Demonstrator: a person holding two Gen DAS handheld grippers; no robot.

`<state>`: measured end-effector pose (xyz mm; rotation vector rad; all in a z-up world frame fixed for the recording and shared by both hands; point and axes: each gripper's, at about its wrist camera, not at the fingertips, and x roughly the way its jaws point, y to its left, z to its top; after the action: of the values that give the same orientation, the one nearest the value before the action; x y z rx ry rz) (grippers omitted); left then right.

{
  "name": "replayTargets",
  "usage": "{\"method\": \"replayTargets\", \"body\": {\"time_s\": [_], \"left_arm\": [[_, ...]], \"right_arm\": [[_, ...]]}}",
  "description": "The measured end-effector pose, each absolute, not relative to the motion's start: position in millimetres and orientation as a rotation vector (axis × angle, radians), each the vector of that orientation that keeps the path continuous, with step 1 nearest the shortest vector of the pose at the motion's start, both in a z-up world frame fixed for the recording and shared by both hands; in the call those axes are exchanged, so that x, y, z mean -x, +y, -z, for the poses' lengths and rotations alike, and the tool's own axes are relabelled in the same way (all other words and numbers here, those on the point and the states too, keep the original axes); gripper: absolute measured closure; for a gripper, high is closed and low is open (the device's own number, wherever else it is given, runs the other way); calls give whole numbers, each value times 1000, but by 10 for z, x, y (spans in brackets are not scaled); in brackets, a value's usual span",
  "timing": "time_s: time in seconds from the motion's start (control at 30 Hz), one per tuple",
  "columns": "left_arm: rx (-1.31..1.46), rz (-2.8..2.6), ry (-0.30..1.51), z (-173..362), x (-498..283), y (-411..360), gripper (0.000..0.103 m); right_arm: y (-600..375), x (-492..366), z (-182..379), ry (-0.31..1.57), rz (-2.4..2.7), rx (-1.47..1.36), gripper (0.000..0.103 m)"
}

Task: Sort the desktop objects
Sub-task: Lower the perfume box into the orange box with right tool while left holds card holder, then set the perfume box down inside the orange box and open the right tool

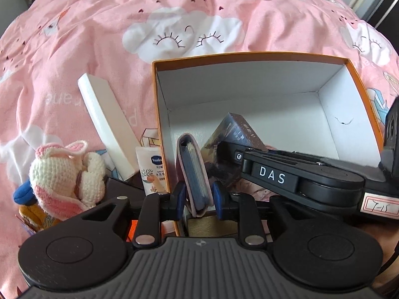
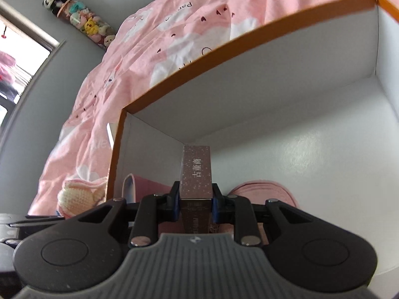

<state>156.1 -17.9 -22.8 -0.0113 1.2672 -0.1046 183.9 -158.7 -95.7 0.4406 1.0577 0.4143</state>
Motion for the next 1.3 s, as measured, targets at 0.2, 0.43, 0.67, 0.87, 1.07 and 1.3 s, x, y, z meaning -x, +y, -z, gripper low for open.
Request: {"method": "replayTargets", "body": {"time_s": [0.2, 0.43, 0.67, 0.87, 1.07, 1.3], "left_arm": [[15, 117, 1249, 214, -1527, -164, 78], [78, 129, 1236, 181, -1510, -70, 78], [68, 137, 1217, 178, -1475, -73, 78], [90, 137, 1213, 180, -1475, -52, 78], [124, 145, 1215, 187, -1468, 3, 80], [156, 165, 1178, 116, -1400, 76, 80]], "right_arm": [[-1571, -1812, 945, 1061, -386, -386, 78], [-1553, -1836, 1005, 1089, -376, -480, 78], [-1476, -1773, 863, 1038, -343, -292, 78], [-1598, -1752, 773, 999, -362, -351, 78], [-1443, -1817, 929, 1058, -344, -377, 78], [-1478, -1802, 963, 1106, -401, -423, 71]]}}
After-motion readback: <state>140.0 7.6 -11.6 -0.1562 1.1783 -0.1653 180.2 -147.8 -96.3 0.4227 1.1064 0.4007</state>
